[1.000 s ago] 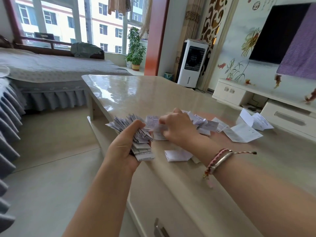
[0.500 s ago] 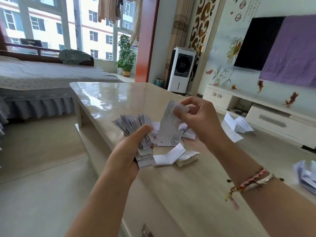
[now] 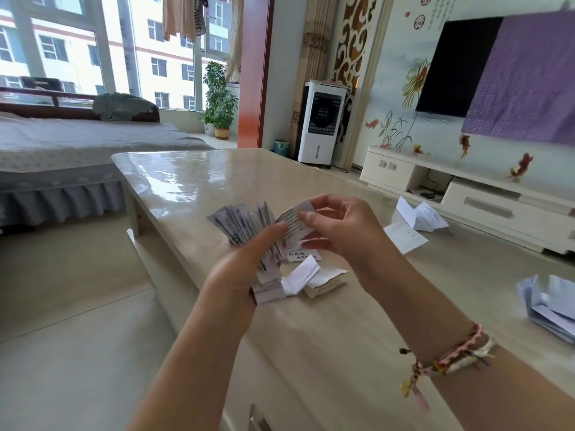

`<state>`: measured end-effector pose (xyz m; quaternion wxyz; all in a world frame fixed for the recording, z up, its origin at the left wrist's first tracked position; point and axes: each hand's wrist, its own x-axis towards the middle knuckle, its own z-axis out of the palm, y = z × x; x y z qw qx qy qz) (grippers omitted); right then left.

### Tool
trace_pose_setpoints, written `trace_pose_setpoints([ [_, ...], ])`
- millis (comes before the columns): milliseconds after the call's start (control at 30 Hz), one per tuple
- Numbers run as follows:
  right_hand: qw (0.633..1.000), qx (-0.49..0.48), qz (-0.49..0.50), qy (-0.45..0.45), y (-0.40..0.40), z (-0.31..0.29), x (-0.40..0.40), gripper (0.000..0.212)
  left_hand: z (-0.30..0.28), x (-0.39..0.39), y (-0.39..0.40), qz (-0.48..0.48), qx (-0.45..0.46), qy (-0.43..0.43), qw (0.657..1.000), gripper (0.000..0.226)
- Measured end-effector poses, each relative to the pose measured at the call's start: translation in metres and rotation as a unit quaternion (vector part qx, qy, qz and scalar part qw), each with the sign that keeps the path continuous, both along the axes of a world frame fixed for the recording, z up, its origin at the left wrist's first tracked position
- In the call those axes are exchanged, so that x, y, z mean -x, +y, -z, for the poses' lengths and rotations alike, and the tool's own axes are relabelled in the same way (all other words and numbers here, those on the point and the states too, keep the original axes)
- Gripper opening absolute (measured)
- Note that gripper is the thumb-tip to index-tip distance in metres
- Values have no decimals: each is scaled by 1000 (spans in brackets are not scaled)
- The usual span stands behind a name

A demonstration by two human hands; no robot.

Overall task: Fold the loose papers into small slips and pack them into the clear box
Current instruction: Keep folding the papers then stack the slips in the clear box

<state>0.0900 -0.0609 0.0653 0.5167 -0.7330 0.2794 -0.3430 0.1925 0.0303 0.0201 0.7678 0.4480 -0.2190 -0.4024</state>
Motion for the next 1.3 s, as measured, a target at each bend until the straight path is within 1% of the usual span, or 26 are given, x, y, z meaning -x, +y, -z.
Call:
trace_pose_setpoints([
  [67,999,-11,-41,1,-6,-1,4,3,-2,-5,7,87,6,50,995,35],
  [167,991,14,-135,3,-9,1,8,6,-1,-12,15,203,21,79,976,34],
  [267,980,49,-192,9,-12,2,11,8,2,-13,18,245,59,112,961,34],
  [400,966,117,-229,33,-10,-2,14,8,6,-14,17,259,47,122,957,36],
  [567,963,197,-178,40,-9,1,7,5,8,-16,18,271,67,158,947,48],
  [667,961,216,-165,54,-4,3,3,13,7,-15,21,248,42,129,959,44],
  [733,961,226,-149,63,-4,3,0,25,5,-17,23,218,13,100,971,43],
  [767,964,223,-132,61,-7,3,-3,32,5,-18,24,200,3,95,975,41],
  [800,969,213,-110,58,-11,3,-6,34,5,-21,25,187,-2,99,977,42],
  [833,973,207,-85,62,-17,4,-11,31,6,-25,26,181,1,110,977,45],
  [867,970,220,-54,88,-23,7,-16,26,6,-29,28,176,3,123,977,47],
  [900,953,267,-21,144,-31,10,-22,22,8,-34,29,166,4,134,977,47],
  [933,919,329,7,217,-38,14,-27,20,9,-38,29,152,1,141,978,45],
  [967,877,386,18,287,-43,18,-31,21,11,-42,30,133,-3,149,980,42],
  [1000,841,422,14,339,-46,22,-36,23,11,-44,30,114,-7,159,981,40],
  [1033,817,440,5,372,-48,24,-38,25,11,-46,29,99,-10,170,980,36],
  [1100,793,469,-7,388,-48,27,-46,20,10,-48,29,81,-9,181,980,31],
  [1167,784,496,-8,374,-47,29,-52,7,11,-51,29,79,-4,183,980,29],
  [1267,769,519,-16,373,-48,33,-58,7,13,-52,29,76,-6,185,980,25],
  [1300,771,512,-21,379,-49,34,-59,12,13,-52,28,74,-8,188,979,25],
])
